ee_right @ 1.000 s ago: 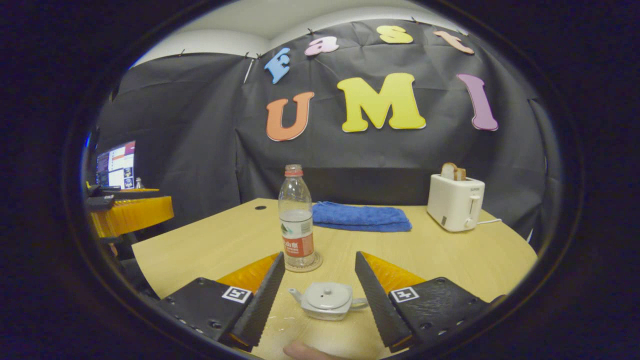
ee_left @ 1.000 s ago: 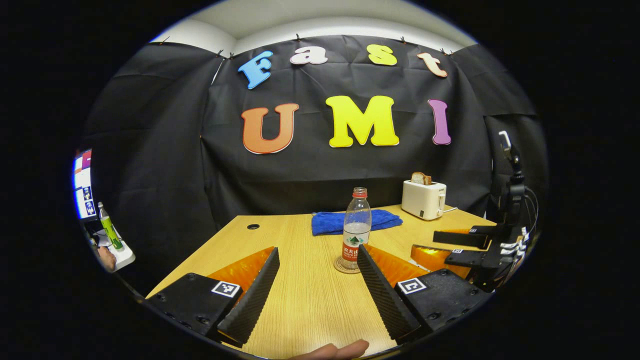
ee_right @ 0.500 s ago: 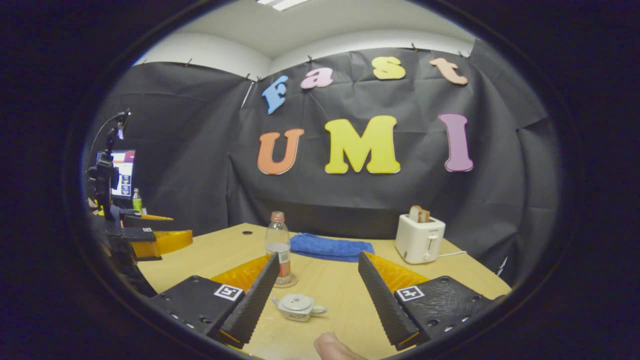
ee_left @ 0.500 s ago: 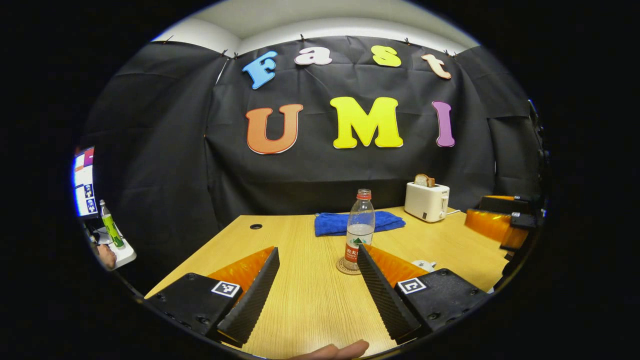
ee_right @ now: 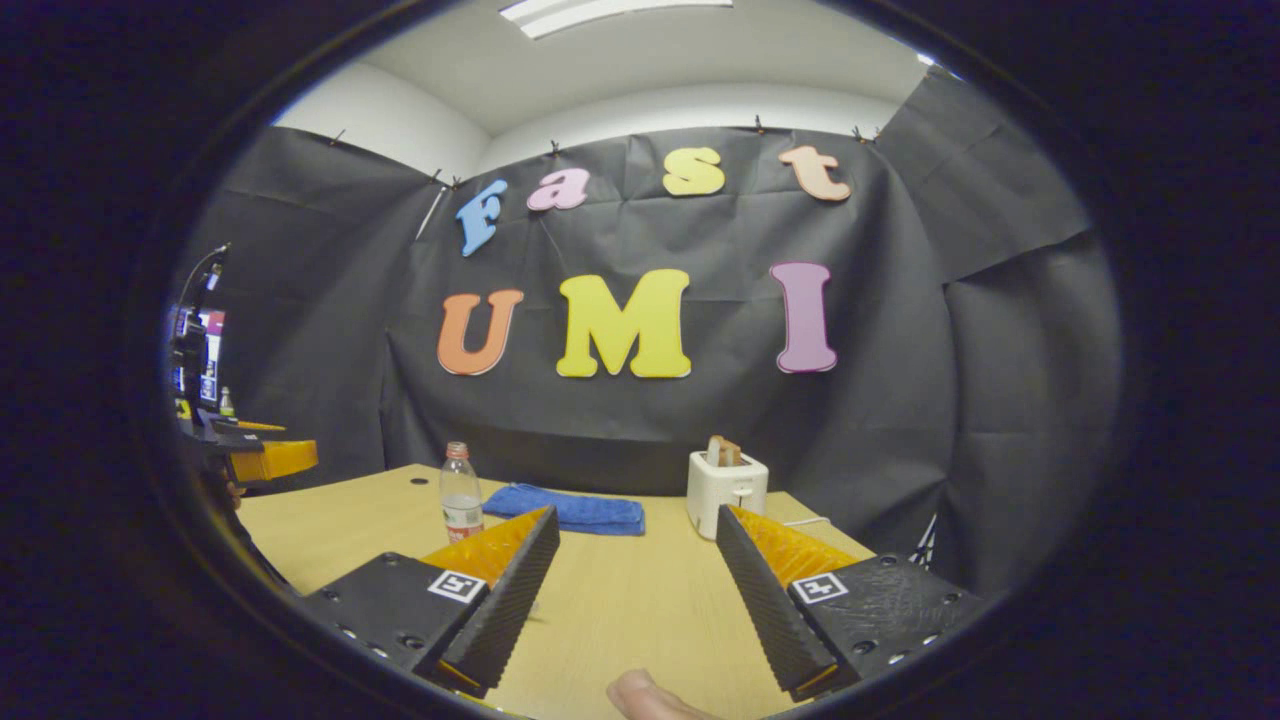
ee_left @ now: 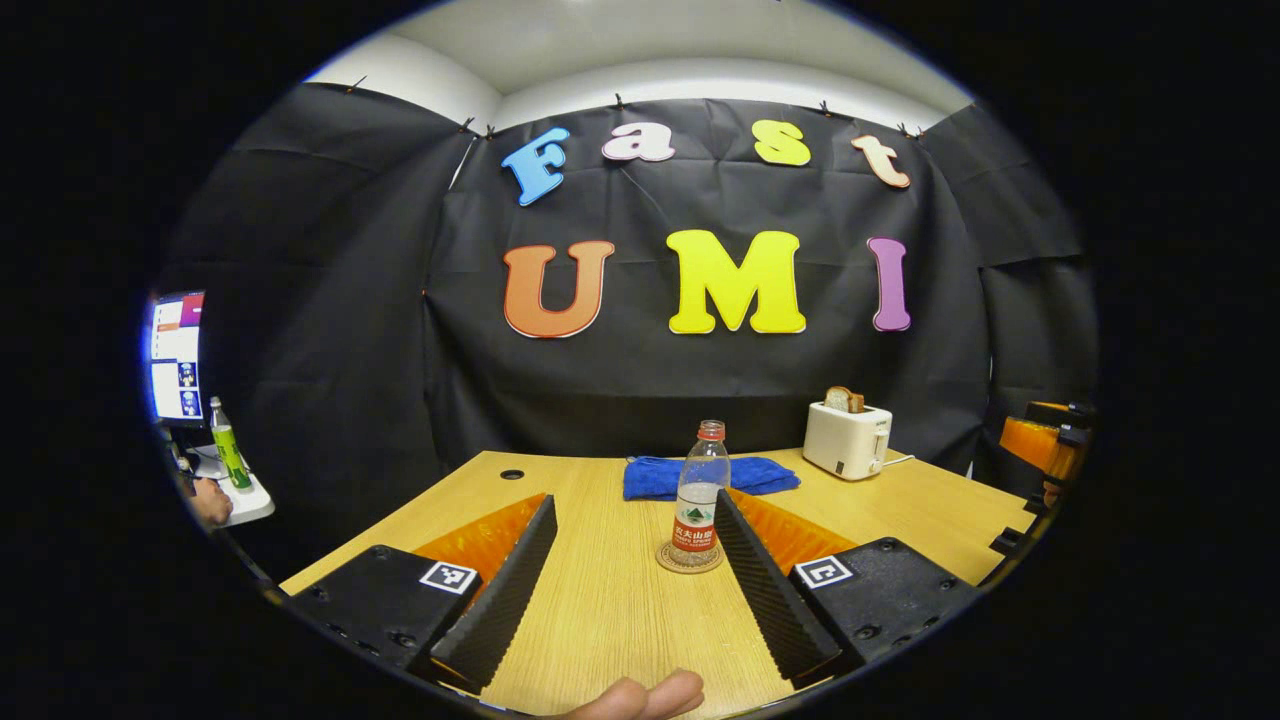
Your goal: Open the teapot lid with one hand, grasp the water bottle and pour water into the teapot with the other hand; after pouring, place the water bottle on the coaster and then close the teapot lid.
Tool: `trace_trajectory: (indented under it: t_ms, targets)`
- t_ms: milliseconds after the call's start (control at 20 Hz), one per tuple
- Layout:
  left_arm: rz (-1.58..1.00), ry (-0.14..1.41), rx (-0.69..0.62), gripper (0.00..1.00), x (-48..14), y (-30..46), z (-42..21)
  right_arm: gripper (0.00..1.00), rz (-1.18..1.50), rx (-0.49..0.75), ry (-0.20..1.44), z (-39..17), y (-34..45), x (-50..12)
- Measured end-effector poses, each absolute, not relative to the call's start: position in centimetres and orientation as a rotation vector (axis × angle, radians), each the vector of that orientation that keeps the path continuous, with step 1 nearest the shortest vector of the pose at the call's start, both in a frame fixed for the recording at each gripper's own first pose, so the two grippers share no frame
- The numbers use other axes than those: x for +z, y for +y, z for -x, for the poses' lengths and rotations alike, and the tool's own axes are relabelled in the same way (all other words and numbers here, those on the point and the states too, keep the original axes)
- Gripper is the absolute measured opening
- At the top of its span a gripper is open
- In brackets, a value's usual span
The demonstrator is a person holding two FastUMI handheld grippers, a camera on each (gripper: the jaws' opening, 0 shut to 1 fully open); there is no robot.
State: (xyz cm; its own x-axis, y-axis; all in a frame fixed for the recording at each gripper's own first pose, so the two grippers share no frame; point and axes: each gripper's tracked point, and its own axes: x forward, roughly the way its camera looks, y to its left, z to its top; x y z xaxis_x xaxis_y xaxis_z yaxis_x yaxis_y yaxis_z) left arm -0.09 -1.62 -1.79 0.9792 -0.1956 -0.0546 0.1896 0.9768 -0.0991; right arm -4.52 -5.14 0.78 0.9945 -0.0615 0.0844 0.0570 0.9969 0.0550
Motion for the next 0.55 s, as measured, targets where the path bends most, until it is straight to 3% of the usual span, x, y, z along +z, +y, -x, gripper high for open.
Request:
trace_trajectory:
  t_ms: [550]
  targets:
    - [0.067, 0.062, -0.182, 0.99, -2.1, -2.2, 0.2, 0.95, -0.016, -0.073, -0.054, 3.7, -5.0, -0.1]
